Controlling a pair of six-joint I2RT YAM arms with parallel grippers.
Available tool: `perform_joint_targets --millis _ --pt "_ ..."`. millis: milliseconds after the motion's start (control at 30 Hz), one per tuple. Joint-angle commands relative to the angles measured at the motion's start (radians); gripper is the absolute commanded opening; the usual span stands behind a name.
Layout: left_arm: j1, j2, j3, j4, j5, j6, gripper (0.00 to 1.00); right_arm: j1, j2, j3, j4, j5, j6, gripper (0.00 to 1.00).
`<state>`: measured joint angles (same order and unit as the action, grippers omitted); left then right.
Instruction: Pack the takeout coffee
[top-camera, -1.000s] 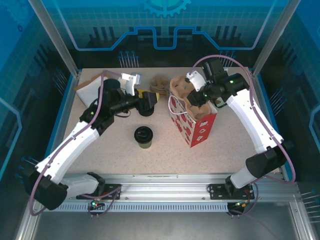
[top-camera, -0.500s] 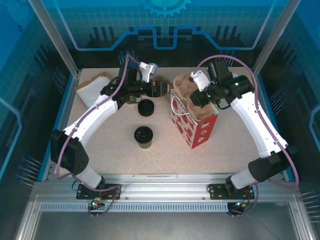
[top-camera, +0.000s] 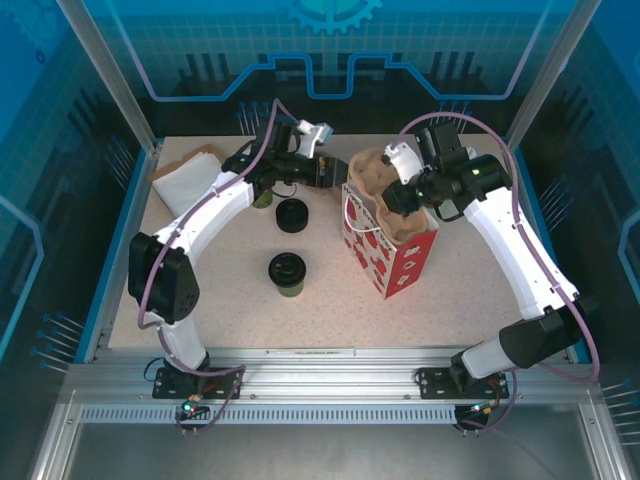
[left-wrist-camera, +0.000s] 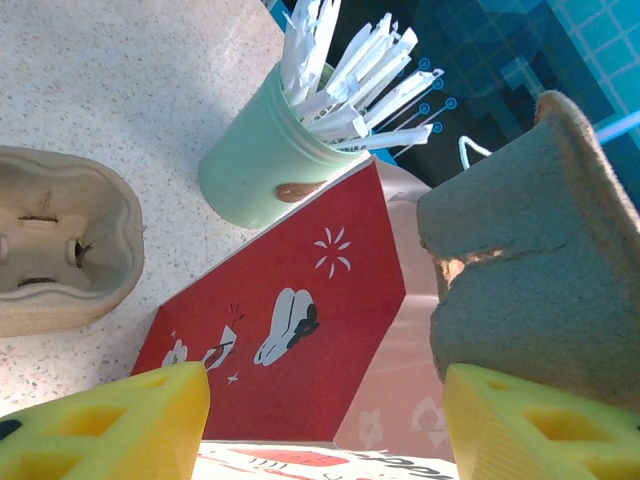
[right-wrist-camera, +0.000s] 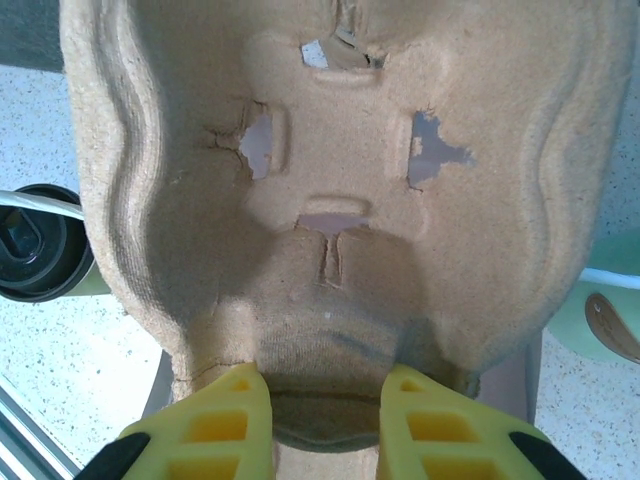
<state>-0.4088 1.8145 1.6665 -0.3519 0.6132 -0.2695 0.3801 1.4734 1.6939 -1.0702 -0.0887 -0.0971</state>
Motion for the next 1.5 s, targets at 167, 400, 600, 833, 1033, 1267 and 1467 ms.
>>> perform_joint_targets --millis 167,400,600,833,1033,1267,1467 --pt "-0.007 0.055 0.079 -0.074 0.074 0.046 0.65 -0.017 -0.031 -0.01 0.013 -0.019 0.009 0.22" --pt "-0.01 0.095 0.122 -0.1 0.086 0.055 0.64 -0.017 -0.032 -0.01 0.008 -0.019 0.009 0.22" --pt "-0.012 0.118 0.144 -0.122 0.101 0.068 0.63 -0.017 -0.032 -0.007 0.007 -0.022 0.011 0.22" --pt "-0.011 0.126 0.152 -0.14 0.108 0.08 0.64 -0.017 -0.028 -0.01 0.005 -0.021 0.01 0.22" --pt "-0.002 0.134 0.159 -0.16 0.091 0.081 0.62 -0.016 -0.034 -0.016 0.004 -0.017 0.013 0.22" --pt "0.004 0.14 0.159 -0.157 0.093 0.073 0.57 -0.017 -0.039 -0.024 0.003 -0.013 0.014 0.21" --pt "0.014 0.146 0.158 -0.154 0.077 0.058 0.55 -0.017 -0.041 -0.025 -0.006 -0.013 0.014 0.21"
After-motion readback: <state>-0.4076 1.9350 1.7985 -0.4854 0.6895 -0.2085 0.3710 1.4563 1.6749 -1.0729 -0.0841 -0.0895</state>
